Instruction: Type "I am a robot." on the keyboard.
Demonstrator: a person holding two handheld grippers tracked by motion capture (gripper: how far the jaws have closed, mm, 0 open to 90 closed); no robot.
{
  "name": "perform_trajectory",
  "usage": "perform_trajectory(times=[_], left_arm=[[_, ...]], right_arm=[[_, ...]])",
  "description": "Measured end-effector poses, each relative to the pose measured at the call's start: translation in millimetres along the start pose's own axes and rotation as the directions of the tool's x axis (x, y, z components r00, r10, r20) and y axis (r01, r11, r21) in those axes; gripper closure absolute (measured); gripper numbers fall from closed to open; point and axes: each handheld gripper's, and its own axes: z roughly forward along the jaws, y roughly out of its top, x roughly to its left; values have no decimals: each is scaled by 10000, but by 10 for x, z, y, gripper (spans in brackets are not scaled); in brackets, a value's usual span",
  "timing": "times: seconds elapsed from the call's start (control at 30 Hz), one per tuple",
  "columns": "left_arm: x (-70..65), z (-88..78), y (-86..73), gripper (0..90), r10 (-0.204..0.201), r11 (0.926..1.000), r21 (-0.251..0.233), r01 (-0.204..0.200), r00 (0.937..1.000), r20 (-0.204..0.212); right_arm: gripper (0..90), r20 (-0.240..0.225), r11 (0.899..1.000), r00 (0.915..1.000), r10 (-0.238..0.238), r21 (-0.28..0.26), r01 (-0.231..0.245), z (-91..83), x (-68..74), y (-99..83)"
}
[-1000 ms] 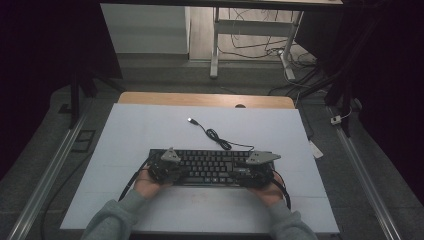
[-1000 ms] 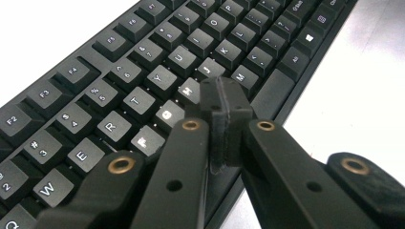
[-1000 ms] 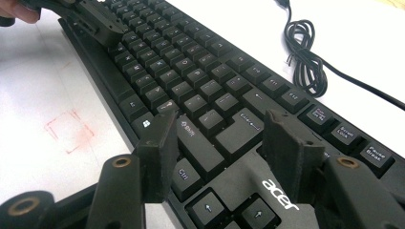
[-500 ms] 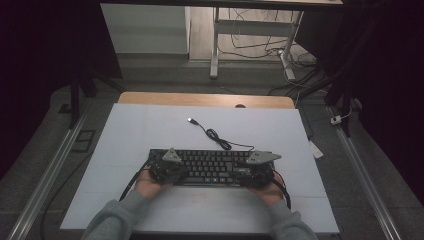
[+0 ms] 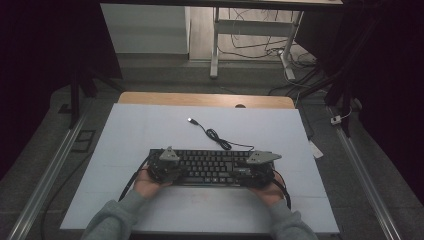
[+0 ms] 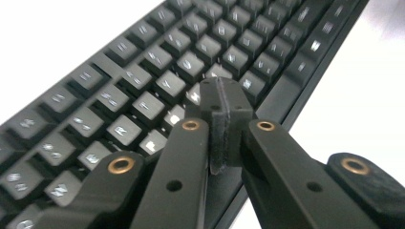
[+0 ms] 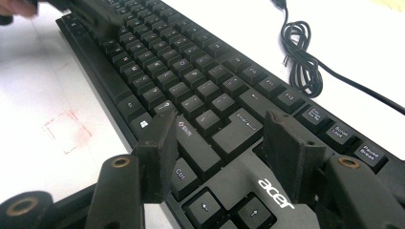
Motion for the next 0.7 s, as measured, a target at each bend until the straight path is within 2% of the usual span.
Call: perform_trajectory(times=[0.1,0.27,0.33,0.5,0.6,0.7], left_arm=[[44,-103,-8,888,-180,9994,-306,177,9998,-77],[124,-225,-47,841,-493,9975,-515,486,9987,-125],[147,-272,-62,788,-565,9966,-614,556,9983,-122],[188,-363,-87,553,-866,9939,-715,837,9955,-389],[222,-405,-110,482,-1049,9922,-716,1019,9937,-390],[262,-434,-132,447,-1224,9902,-720,1194,9917,-390]], right_arm=[[465,-3,10000,10000,54,-48,-54,0,-7,-4],[464,-5,10000,10000,36,-15,-36,2,-1,-3],[464,-8,10000,10000,37,-29,-37,0,2,-2],[464,8,10000,10000,44,-31,-44,1,-6,-5],[463,-24,10000,10000,67,-47,-67,6,-10,-8],[463,28,10000,10000,58,-15,-58,2,-11,-7]])
